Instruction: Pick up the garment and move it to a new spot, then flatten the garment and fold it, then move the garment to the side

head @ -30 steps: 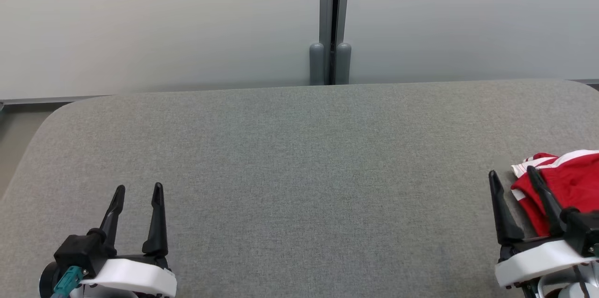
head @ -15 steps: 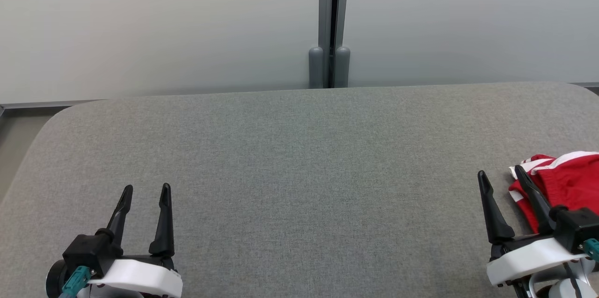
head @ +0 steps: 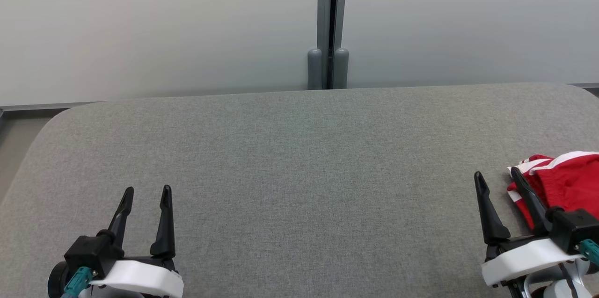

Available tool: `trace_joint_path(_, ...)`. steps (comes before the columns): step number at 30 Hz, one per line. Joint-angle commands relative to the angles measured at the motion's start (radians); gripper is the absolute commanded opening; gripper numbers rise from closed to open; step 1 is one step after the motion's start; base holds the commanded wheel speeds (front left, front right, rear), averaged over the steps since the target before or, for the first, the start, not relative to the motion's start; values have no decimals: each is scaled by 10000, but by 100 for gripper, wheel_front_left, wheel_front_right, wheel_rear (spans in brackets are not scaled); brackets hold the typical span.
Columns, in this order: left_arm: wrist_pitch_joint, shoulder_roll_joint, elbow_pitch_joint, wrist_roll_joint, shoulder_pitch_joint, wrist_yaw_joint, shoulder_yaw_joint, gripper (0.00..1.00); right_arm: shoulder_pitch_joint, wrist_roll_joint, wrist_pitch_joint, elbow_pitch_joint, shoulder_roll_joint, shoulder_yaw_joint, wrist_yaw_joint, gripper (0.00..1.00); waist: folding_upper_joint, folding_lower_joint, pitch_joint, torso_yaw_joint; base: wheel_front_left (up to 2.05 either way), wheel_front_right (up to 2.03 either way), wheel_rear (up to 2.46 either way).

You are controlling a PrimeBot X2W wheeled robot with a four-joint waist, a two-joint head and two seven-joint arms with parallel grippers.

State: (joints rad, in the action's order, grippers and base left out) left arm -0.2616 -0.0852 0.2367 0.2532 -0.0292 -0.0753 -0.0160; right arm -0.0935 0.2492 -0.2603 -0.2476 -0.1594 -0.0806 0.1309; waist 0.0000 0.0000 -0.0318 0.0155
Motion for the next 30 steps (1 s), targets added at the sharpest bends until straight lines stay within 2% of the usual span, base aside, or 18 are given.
trace_joint_path(1,-41,-16,18,-56,-141,-46,66,100,-85,71,-66,-50,-16,-18,-1,100,0,0,3,-2,0,0,0)
trace_joint_path(5,-41,25,90,-82,-145,-120,82,100,-115,99,-65,-79,-40,-54,-1,100,0,0,-5,-10,0,0,0)
trace_joint_path(6,8,53,110,-45,8,-78,35,0,9,36,5,-77,11,-48,0,0,0,0,-4,-10,0,0,0)
trace_joint_path(9,127,131,360,98,105,-81,58,0,165,188,79,-288,105,-44,0,0,0,0,-2,-11,0,0,0)
trace_joint_path(30,1098,182,252,3742,-160,-218,389,0,56,3817,1073,-176,363,503,-1,0,0,0,57,-36,0,0,0)
